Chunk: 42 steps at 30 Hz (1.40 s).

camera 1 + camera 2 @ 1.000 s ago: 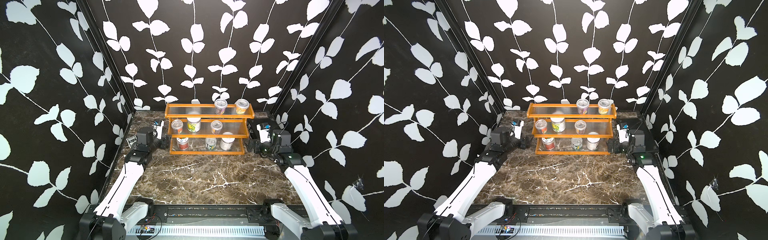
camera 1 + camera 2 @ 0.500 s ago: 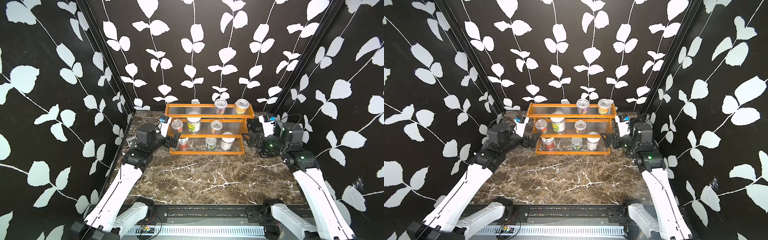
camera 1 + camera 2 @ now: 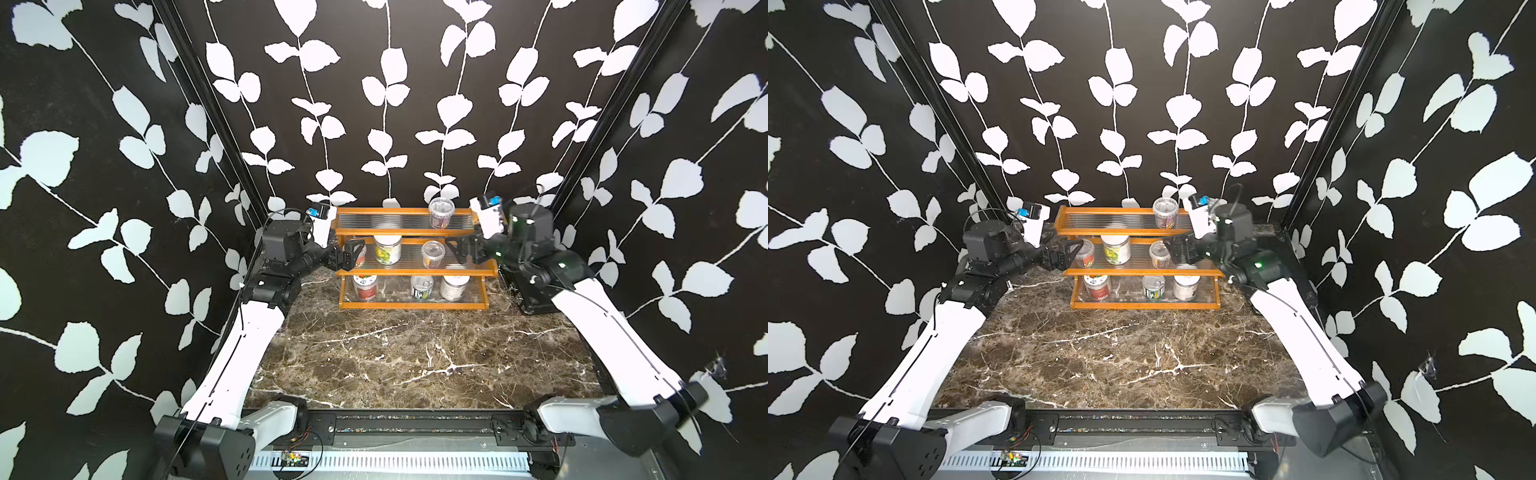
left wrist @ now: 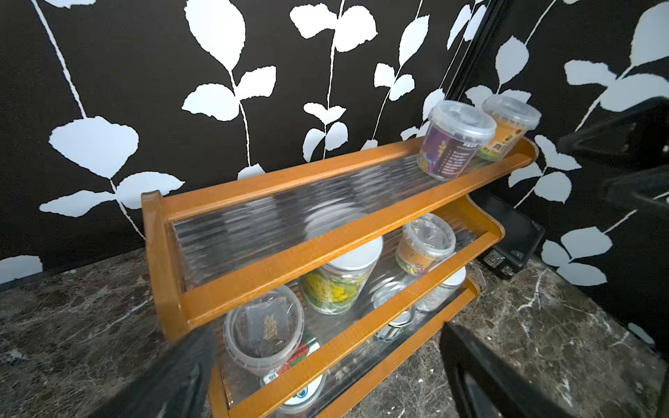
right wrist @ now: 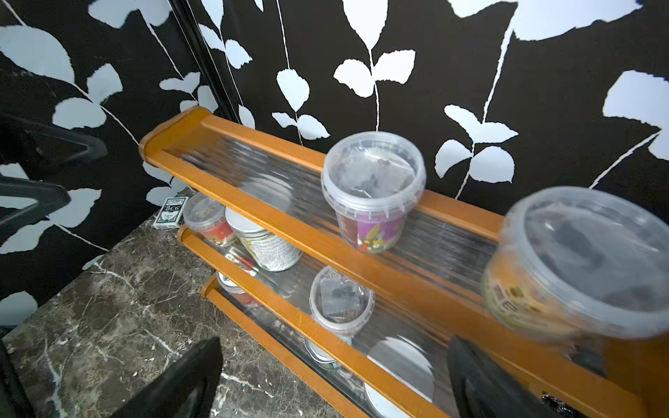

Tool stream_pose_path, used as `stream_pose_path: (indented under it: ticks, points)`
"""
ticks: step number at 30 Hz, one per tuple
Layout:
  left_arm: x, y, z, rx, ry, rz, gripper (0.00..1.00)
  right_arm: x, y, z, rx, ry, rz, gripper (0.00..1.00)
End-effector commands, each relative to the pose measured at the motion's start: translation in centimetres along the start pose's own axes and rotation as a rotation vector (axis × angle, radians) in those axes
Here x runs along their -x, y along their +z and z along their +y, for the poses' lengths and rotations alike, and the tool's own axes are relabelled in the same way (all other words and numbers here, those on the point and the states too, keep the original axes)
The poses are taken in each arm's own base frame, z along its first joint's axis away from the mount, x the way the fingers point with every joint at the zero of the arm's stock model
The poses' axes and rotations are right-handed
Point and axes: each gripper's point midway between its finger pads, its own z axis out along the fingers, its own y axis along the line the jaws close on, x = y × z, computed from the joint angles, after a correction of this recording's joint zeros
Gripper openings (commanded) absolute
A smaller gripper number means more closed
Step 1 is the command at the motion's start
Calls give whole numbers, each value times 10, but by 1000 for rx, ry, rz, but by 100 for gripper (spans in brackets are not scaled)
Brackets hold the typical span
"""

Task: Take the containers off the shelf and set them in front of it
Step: 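Pick up a container from the shelf.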

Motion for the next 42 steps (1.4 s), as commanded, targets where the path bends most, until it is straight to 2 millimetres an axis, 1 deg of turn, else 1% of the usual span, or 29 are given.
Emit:
stream_pose_path:
  ticks: [1,3,6,9,14,15,17,18,21,25,27,32,34,38,42]
  points:
    - [29,-9,-14,-73,-5,-86,99,30,9,-5,-93,1,-64,100]
    - [31,-8,-13,-83,-21,-91,99,35,20,-3,-107,-5,-67,100]
    - [30,-6,-13,-96,-36,-92,99,39,34,-15,-175,15,-64,100]
    - [28,-5,-11,-99,-63,-113,99,45,41,-24,-221,20,-75,100]
    - [20,-3,-12,-114,-90,-108,99,57,54,-22,-197,12,-95,100]
    - [20,-3,-12,-114,-91,-109,99,55,62,-23,-198,8,-81,100]
    - [17,-1,-11,-112,-97,-98,99,55,68,-24,-202,1,-71,100]
    - [14,-1,-17,-147,-98,-89,99,56,71,-26,-208,-4,-68,99]
    - [10,0,-17,-153,-109,-82,99,59,75,-30,-223,-12,-71,96]
    - [4,-1,-17,-151,-112,-75,99,59,83,-31,-215,-11,-63,90]
    - [2,-1,-17,-152,-114,-70,99,59,85,-31,-211,-11,-63,86]
    - [-2,-1,-16,-150,-112,-60,98,59,84,-33,-219,-18,-60,71]
    - [-3,0,-16,-150,-111,-54,99,59,83,-33,-220,-21,-60,67]
    - [-4,1,-15,-151,-106,-45,99,61,80,-33,-216,-32,-71,65]
    - [-3,0,-15,-156,-106,-42,99,72,67,-24,-181,-81,-114,64]
